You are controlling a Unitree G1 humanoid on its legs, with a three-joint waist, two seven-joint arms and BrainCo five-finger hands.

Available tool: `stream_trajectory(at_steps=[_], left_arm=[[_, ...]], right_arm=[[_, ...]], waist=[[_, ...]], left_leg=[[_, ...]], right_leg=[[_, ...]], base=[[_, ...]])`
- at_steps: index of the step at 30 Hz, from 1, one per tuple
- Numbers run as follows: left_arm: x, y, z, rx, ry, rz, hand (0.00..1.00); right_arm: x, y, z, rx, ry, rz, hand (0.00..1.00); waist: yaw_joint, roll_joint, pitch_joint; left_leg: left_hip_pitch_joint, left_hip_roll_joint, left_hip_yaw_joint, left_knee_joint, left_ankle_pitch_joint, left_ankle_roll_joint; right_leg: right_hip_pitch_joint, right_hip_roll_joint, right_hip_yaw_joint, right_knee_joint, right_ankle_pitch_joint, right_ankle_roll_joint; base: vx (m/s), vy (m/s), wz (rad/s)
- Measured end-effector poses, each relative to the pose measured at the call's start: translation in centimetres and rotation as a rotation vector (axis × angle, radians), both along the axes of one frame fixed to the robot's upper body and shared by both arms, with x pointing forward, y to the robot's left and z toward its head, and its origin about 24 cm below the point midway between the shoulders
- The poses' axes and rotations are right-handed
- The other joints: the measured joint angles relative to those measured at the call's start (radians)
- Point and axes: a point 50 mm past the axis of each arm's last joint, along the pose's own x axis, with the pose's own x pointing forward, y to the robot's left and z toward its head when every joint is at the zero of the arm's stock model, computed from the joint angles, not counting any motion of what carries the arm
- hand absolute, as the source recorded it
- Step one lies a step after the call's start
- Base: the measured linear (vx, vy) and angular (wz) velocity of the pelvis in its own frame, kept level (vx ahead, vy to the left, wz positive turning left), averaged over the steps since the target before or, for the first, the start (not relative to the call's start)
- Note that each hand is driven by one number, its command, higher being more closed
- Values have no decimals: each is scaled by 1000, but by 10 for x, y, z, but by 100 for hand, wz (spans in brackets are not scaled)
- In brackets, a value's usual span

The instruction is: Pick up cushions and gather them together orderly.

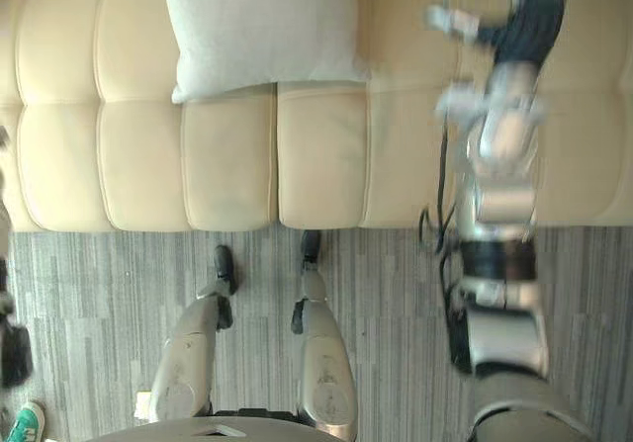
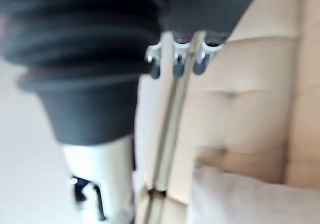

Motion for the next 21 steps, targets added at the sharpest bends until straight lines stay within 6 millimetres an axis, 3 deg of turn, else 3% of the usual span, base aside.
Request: stream_trajectory(at_steps=[2, 3, 5, 7, 10, 14, 19, 21], left_arm=[[-22, -11, -73, -106, 203, -21, 0], [-32, -16, -97, -142, 277, -24, 0], [-66, -38, -161, -276, 478, -39, 0], [-88, -56, -193, -386, 580, -55, 0], [-122, -76, -231, -496, 733, -57, 0], [-158, -86, -279, -531, 1006, -50, 0], [-201, -94, -317, -571, 1282, -26, 0], [-208, -95, -322, -570, 1327, -16, 0]], right_arm=[[-20, -7, -71, 110, 191, -22, 0], [-30, -6, -95, 155, 259, -25, 0], [-63, 7, -159, 275, 444, -13, 0], [-87, 20, -193, 357, 550, -5, 0], [-117, 36, -240, 401, 753, 1, 0], [-146, 54, -291, 384, 1038, 29, 0], [-173, 65, -329, 431, 1256, 13, 0], [-182, 67, -338, 460, 1319, 3, 0]], waist=[[-5, 0, -45], [-4, 0, -46], [-8, 0, -82], [-8, -1, -111], [-6, -1, -160], [1, -5, -253], [3, -13, -288], [2, -16, -282]], left_leg=[[47, -10, -1, -19, -6, -4], [73, -10, -2, -22, -12, -7], [115, -11, -8, -24, -28, -4], [146, -11, -7, -23, -39, -3], [219, -5, 9, -9, -73, -3], [292, 8, 35, 7, -110, -5], [367, 19, 75, 11, -127, -14], [378, 34, 87, 45, -136, -2]], right_leg=[[37, -1, 7, 0, -22, 1], [60, -1, 8, 0, -29, 1], [100, 1, 8, 0, -47, 4], [131, 2, 8, 0, -59, 3], [202, 5, 12, -1, -90, 9], [271, 11, 30, -1, -109, 14], [310, 16, 52, 38, -133, 3], [273, 11, 39, 164, -196, -9]], base=[[152, 16, -1], [115, 30, -11], [78, 12, -5], [40, -2, -3], [23, 7, -15], [26, 17, -18], [7, 12, -24], [-40, 12, -10]])
